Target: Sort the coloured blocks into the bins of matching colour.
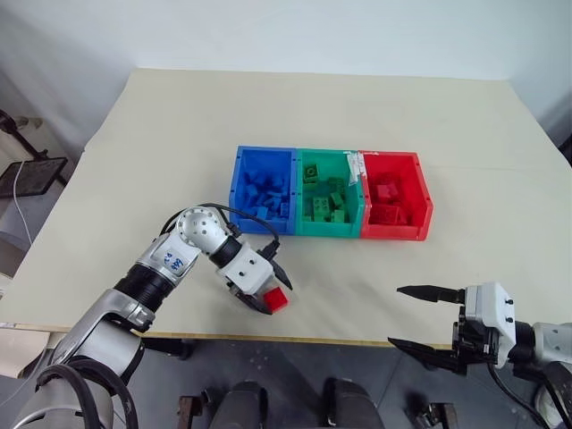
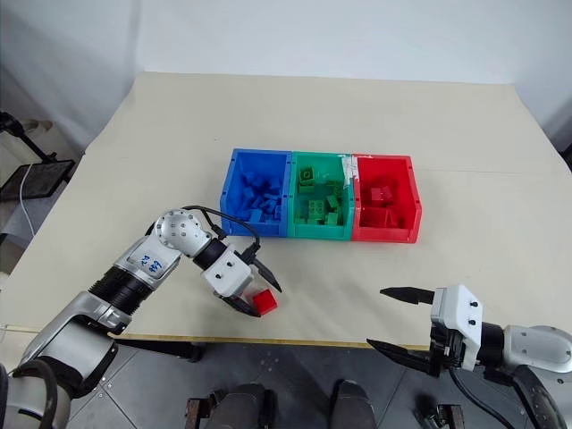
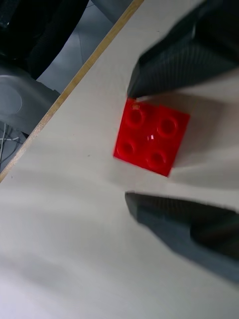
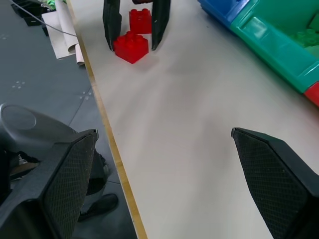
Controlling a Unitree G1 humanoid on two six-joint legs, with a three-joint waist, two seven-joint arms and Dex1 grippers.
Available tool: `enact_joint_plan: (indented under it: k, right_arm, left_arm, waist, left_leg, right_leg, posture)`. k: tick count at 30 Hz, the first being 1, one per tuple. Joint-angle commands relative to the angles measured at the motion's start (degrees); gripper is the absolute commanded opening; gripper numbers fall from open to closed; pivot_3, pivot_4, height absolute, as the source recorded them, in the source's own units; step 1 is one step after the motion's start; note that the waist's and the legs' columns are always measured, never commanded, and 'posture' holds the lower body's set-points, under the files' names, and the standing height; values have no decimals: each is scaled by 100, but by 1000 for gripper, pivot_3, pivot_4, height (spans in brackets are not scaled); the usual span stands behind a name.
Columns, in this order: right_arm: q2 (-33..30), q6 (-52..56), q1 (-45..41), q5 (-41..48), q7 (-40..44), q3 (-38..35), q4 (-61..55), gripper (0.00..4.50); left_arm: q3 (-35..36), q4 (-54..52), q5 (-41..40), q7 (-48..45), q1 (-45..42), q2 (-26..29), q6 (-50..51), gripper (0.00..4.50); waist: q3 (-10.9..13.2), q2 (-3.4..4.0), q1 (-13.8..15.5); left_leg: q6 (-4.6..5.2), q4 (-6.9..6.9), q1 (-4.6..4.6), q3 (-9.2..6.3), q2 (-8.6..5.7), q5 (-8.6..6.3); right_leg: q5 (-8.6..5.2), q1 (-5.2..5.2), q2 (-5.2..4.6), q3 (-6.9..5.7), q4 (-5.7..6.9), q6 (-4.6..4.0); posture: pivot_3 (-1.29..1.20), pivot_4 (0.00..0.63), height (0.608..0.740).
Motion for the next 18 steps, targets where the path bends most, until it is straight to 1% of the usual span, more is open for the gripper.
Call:
enact_joint_plan:
  k: [1,2,3,5,7,11,13,15,16,17,18]
  right_arm:
    - [41,-102,47,57,-34,-102,-233,4500]
    - [47,-102,57,58,-49,-120,-235,4500]
    - [64,-93,64,65,-91,-158,-243,4500]
    - [163,-45,99,120,-292,-315,-282,4500]
    - [412,-29,120,205,-683,-548,-377,4500]
    - [914,-71,151,253,-1361,-880,-560,4500]
    - [1135,-247,95,111,-1684,-1033,-615,4500]
    - [1408,-380,-28,-44,-2229,-1260,-721,4500]
    - [1478,-426,-64,-130,-2376,-1315,-736,4500]
    - [1511,-376,-1,-254,-2481,-1263,-816,4500]
    - [1522,-336,54,-343,-2533,-1207,-872,4500]
  left_arm:
    - [99,38,-102,-511,-49,-20,-137,1753]
    - [110,48,-118,-509,-57,-26,-119,1489]
    - [143,34,-182,-511,-70,-42,-29,1475]
    - [369,-173,-590,-411,-89,-128,643,1475]
    - [797,-424,-1242,-122,-214,-291,1593,1475]
    - [1604,-471,-2080,477,-662,-653,3267,1475]
    - [1772,-116,-1933,814,-985,-951,3391,1475]
    - [1766,707,-1419,1682,-1529,-1631,3221,1475]
    - [1766,1012,-1233,1972,-1709,-1887,3116,1475]
    - [1591,1573,-812,2410,-2026,-2267,2870,1475]
    - [1483,1978,-509,2666,-2239,-2516,2669,1475]
  waist:
    - [0,0,8]
    - [0,0,13]
    - [0,0,17]
    - [0,0,28]
    - [0,0,36]
    - [0,-1,52]
    - [0,0,33]
    - [0,0,70]
    - [0,0,122]
    - [0,0,161]
    - [1,-3,189]
  left_leg:
    - [0,0,0,0,0,0]
    - [0,1,0,-1,0,0]
    - [0,2,2,-3,0,0]
    - [0,2,2,-4,-1,0]
    - [0,4,0,-6,-1,0]
    - [0,9,-2,-31,0,0]
    - [0,6,3,-45,-1,0]
    - [0,6,5,-45,-5,0]
    - [0,6,6,-40,-8,0]
    - [1,9,6,-34,-13,0]
    - [1,12,4,-21,-16,1]
  right_leg:
    - [0,0,0,0,0,0]
    - [0,1,0,0,0,0]
    - [0,4,0,0,0,0]
    - [0,5,0,-1,-1,0]
    - [0,5,-1,-2,1,0]
    - [0,5,-1,-3,4,1]
    - [1,6,-1,2,3,1]
    - [1,8,-1,0,5,2]
    - [2,12,-1,0,0,5]
    - [5,17,-3,1,-4,10]
    - [7,22,-3,0,-11,13]
  posture:
    - [0,150,740]
    - [0,150,740]
    - [0,150,740]
    - [0,150,740]
    - [0,150,740]
    - [0,150,740]
    - [0,150,740]
    - [0,150,740]
    - [0,150,740]
    - [0,150,740]
    - [0,150,740]
